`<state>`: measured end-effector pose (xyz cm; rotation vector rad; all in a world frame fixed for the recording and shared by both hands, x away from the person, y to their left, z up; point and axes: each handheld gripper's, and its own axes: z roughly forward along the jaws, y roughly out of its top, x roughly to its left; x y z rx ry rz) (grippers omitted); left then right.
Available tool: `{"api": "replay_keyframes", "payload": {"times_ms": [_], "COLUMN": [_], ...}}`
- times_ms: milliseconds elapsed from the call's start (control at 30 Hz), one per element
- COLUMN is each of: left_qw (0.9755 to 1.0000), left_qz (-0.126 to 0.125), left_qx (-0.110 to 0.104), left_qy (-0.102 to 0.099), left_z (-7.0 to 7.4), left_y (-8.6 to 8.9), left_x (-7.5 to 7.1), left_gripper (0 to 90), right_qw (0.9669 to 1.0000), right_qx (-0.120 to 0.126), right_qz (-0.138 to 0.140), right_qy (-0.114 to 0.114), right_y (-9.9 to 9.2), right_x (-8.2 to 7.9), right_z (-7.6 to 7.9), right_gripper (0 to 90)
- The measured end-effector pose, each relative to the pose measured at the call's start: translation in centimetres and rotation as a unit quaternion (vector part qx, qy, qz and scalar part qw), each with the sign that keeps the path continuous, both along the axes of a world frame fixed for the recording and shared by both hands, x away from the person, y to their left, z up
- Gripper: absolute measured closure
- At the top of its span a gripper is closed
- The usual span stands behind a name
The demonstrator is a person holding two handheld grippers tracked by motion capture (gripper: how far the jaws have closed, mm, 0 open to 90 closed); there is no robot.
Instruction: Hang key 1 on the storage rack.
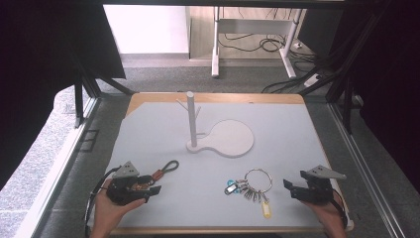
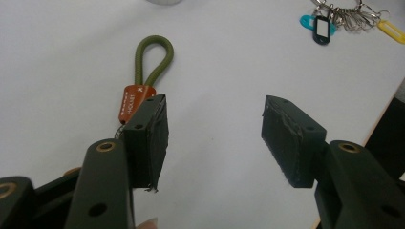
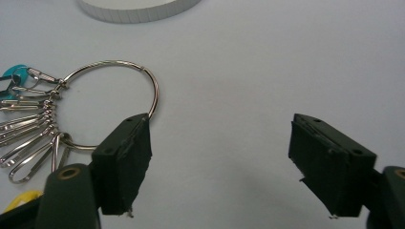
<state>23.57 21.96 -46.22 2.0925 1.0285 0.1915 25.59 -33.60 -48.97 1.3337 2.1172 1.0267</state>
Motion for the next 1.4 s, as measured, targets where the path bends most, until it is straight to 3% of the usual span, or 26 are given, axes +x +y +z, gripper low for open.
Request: {"api": "replay_keyframes", "payload": {"times_ms": [100, 167, 267, 533, 867, 1100, 1300, 1400], "left_qw": [1.0000, 1.0000, 1.0000, 0.9995, 0.9994, 0.9989, 0.9988, 0.9976], "left_qz": [0.003, 0.002, 0.000, 0.009, 0.006, -0.022, -0.047, -0.068], "left_qx": [-0.002, 0.000, 0.001, -0.020, -0.025, -0.019, -0.011, 0.008], "left_qy": [-0.004, -0.003, -0.004, -0.024, -0.022, -0.037, -0.012, 0.006], "left_z": [0.0, 0.0, 0.0, 0.7, 1.1, 3.4, 4.9, 5.5], "left_y": [0.1, 0.1, 0.1, 0.9, 1.1, 0.3, -0.3, -0.7], "left_x": [0.0, 0.1, 0.0, -0.3, -0.4, -0.3, 1.6, 2.8], "left_gripper": [43.0, 42.9, 42.9, 43.7, 43.8, 44.0, 41.6, 41.4], "right_qw": [1.0000, 0.9997, 0.9993, 0.9990, 0.9998, 0.9998, 0.9999, 0.9999], "right_qx": [0.004, 0.004, 0.016, 0.005, 0.008, 0.008, 0.008, 0.009], "right_qz": [-0.004, -0.009, -0.009, -0.020, -0.006, -0.001, -0.003, -0.005], "right_qy": [-0.004, -0.022, -0.031, -0.040, -0.018, -0.017, -0.011, -0.010], "right_y": [-0.1, -0.4, -0.9, -1.2, -0.9, -0.7, -0.8, -1.1], "right_x": [-0.2, -0.4, -0.5, -0.7, -0.1, 0.2, 0.2, 0.1], "right_z": [0.2, 0.4, 0.6, 0.2, -0.5, -0.5, -0.5, -0.5], "right_gripper": [26.5, 28.8, 29.3, 34.9, 35.2, 35.4, 35.9, 36.1]}}
